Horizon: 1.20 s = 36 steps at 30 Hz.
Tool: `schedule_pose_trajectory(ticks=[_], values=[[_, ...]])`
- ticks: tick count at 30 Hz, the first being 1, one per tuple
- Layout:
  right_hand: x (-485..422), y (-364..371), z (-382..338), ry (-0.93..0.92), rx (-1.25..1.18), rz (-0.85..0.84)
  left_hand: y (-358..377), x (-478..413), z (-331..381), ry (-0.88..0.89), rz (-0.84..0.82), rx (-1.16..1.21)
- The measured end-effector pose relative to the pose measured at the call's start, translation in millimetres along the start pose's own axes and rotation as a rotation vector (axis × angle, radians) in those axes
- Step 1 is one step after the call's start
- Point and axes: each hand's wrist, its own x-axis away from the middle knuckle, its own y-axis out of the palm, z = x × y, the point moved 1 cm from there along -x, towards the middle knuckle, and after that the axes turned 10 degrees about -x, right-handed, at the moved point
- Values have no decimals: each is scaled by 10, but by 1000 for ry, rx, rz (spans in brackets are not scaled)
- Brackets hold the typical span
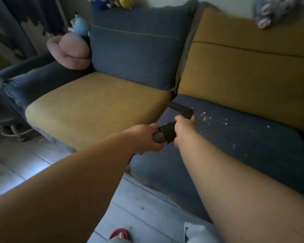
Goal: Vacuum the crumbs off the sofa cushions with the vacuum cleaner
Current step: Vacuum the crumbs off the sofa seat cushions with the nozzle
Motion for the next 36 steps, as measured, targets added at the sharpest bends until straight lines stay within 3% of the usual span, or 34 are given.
schedule_pose_trajectory(ticks=[13, 24, 36], values=[[-66, -1186, -89, -39, -215, 230, 384, -282, 957, 208, -131, -51], [356, -2305, 106, -53, -310, 445, 884, 43, 1824, 386, -253, -64], [834, -2293, 212, -9, -348, 517, 785, 473, 1776, 413, -287, -138]])
